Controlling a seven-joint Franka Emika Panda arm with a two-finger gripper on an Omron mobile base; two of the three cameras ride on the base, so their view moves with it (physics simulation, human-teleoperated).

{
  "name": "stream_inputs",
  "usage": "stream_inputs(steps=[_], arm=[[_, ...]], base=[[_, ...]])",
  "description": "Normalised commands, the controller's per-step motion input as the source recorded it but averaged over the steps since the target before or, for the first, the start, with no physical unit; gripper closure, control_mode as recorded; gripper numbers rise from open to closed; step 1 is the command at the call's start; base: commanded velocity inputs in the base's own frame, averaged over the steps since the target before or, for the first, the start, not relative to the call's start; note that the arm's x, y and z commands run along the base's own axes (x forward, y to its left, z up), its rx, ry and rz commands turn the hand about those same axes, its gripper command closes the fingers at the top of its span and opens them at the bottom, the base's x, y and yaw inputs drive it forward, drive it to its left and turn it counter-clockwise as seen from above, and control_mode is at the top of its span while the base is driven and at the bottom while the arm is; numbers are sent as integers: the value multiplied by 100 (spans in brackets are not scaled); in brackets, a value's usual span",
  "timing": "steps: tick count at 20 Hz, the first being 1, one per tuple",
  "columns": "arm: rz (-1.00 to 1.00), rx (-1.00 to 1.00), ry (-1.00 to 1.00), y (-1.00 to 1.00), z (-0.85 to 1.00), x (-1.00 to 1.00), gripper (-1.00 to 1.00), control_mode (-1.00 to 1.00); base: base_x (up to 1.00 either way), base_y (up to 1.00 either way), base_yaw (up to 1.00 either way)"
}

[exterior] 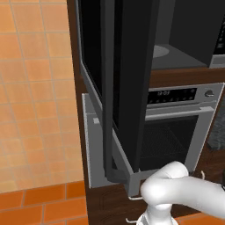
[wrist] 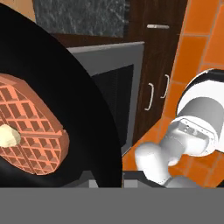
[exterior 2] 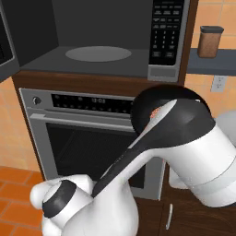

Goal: Open the microwave, place the bowl with waffle inside the microwave, then close the microwave door and turn it on.

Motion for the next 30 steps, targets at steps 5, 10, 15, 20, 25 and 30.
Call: stream_inputs(steps=[5, 10, 15, 20, 25, 30], arm=[[0, -6, -12, 100, 44, -46, 100, -100], [3, -1, -4, 98, 26, 25, 100, -100], [0, 0, 0, 66, 0, 83, 100, -100], [0, 1, 0, 48, 21, 45, 100, -100], [2, 3, 1, 59, 49, 37, 100, -100], [0, 0, 3, 57, 57, 38, 100, -100]], base=[[0, 0, 0], [0, 0, 0], [0, 0, 0], [0, 0, 0], [0, 0, 0], [0, 0, 0]])
